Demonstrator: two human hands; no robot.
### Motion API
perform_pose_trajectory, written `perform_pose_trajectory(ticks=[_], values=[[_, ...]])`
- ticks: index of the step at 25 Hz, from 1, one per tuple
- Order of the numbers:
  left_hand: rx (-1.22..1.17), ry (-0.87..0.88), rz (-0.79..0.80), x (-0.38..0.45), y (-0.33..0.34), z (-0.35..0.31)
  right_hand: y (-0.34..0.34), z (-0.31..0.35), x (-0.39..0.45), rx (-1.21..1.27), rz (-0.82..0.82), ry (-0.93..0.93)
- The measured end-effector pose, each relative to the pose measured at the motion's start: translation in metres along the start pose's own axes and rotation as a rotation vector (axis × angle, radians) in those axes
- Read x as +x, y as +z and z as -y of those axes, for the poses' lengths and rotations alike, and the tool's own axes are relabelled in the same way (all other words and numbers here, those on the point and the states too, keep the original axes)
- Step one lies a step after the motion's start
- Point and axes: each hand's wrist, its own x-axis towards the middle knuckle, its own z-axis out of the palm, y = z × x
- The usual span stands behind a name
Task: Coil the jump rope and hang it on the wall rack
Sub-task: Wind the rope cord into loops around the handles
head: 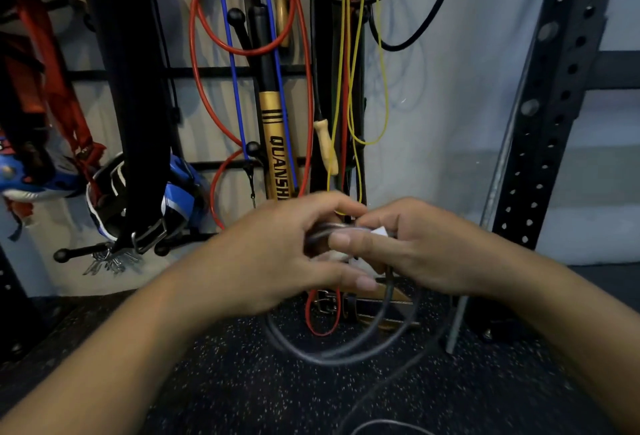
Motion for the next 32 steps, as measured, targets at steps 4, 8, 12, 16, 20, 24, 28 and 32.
perform_pose_trajectory(ticks=[4, 8, 12, 16, 20, 24, 28, 32], values=[[-0.125, 0.027, -0.002, 0.005, 0.015, -0.006, 0.004, 0.004, -0.005, -0.113, -0.042, -0.017], [-0.056, -0.014, 0.004, 0.003, 0.008, 0.003, -0.005, -0.001, -0.007, -0.037, -0.189, 0.097], [-0.347, -0.082, -0.101, -0.002, -0.008, 0.020, -0.028, -0.014, -0.012, 0.048, -0.363, 0.139], [-0.913, -0.051, -0.466, 0.001, -0.006, 0.025, -0.025, -0.032, -0.009, 0.563, -0.366, 0.157], [-1.258, -0.046, -0.730, 0.012, 0.014, 0.003, 0.024, -0.023, 0.009, 0.822, -0.145, 0.078], [-1.396, -0.030, -0.831, 0.017, 0.031, -0.015, 0.061, -0.001, 0.012, 0.696, -0.221, 0.115], [-1.354, -0.035, -0.780, 0.021, 0.042, -0.012, 0.059, 0.007, 0.013, 0.926, -0.386, 0.242], [-1.297, -0.143, -0.773, 0.018, 0.036, 0.008, 0.037, -0.006, 0.013, 0.773, -0.365, 0.231]])
